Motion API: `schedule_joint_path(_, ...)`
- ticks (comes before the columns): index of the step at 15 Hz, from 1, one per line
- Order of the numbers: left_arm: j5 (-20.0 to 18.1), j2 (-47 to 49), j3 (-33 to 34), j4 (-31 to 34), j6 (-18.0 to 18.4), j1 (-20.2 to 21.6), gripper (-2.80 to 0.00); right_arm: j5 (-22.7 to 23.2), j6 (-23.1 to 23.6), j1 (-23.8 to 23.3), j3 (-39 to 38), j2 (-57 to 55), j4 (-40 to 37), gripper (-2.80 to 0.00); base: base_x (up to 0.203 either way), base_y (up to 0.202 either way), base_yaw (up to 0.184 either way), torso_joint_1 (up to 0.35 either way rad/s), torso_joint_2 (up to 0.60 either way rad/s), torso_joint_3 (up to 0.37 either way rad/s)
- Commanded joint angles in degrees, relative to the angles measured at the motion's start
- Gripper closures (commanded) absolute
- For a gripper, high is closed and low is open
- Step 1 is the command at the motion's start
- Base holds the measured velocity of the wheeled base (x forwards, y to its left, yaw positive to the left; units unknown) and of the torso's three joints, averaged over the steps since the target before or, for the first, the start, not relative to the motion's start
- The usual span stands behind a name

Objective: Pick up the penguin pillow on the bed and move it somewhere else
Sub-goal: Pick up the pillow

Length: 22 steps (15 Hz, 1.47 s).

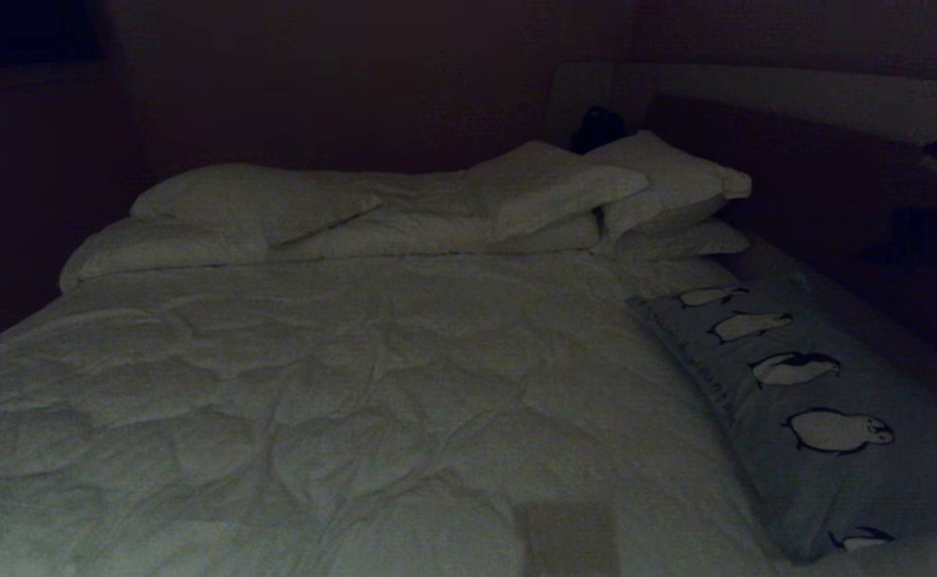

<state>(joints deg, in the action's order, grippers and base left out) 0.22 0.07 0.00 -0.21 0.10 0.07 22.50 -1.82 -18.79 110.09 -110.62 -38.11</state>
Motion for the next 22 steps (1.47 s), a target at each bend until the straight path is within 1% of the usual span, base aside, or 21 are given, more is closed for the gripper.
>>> schedule_joint_path(1,0.0,0.0,0.0,0.0,0.0,0.0,0.0,-10.9,-24.5,2.8,0.0,1.0,-8.6,0.0,0.0,0.0,0.0,0.0,0.0,0.0)
schedule_joint_path(3,0.0,0.0,0.0,0.0,0.0,0.0,0.0,-10.5,-26.9,4.9,0.0,2.5,-11.9,0.0,0.0,0.0,0.0,0.0,0.0,0.0)
schedule_joint_path(5,0.0,0.0,0.0,0.0,0.0,0.0,0.0,-7.0,-29.6,6.5,0.0,4.5,-16.5,0.0,0.0,0.0,0.0,0.0,0.0,0.0)
schedule_joint_path(6,0.0,0.0,0.0,-0.1,0.0,0.0,0.0,-5.3,-30.0,7.1,0.0,5.5,-19.4,0.0,0.0,0.0,0.0,0.0,0.0,0.0)
schedule_joint_path(8,0.0,0.0,0.0,0.0,0.0,0.0,0.0,-2.8,-30.1,7.6,0.0,7.1,-25.4,0.0,0.0,0.0,0.0,0.0,0.0,0.0)
schedule_joint_path(12,0.0,0.0,0.0,-0.1,0.0,0.0,0.0,-2.5,-29.6,7.8,0.1,9.2,-36.5,0.0,0.0,0.0,0.0,0.0,0.0,0.0)
schedule_joint_path(13,0.0,0.0,0.0,-0.1,0.0,0.0,0.0,-2.5,-29.2,7.8,0.1,10.1,-38.7,0.0,0.0,0.0,0.0,0.0,0.0,0.0)
schedule_joint_path(14,0.0,0.0,0.0,0.0,0.0,0.0,0.0,-2.5,-28.9,7.8,0.1,10.3,-39.0,0.0,0.0,0.0,0.0,0.0,0.0,0.0)
schedule_joint_path(15,0.0,0.0,0.0,0.0,0.0,0.0,0.0,-2.5,-26.7,7.8,0.0,11.6,-41.4,0.0,0.0,0.0,0.0,0.0,0.0,0.0)
schedule_joint_path(16,0.0,0.0,0.0,0.0,0.0,0.0,0.0,-2.3,-22.8,7.8,-0.2,14.7,-44.6,0.0,0.0,0.0,0.0,0.0,0.0,0.0)
schedule_joint_path(18,0.0,0.0,0.0,-0.1,0.0,0.0,0.0,-1.2,-13.5,7.7,-1.5,20.3,-49.5,0.0,0.0,0.0,0.0,0.0,0.0,0.0)
schedule_joint_path(21,0.0,0.0,0.0,0.0,0.0,0.0,0.0,0.0,-0.5,7.7,-7.7,30.6,-51.2,0.0,0.0,0.0,0.0,0.0,0.0,0.0)
schedule_joint_path(22,0.0,0.0,0.0,0.0,0.0,0.0,0.0,0.2,3.0,7.7,-10.0,34.0,-51.3,0.0,0.0,0.0,0.0,0.0,0.0,0.0)
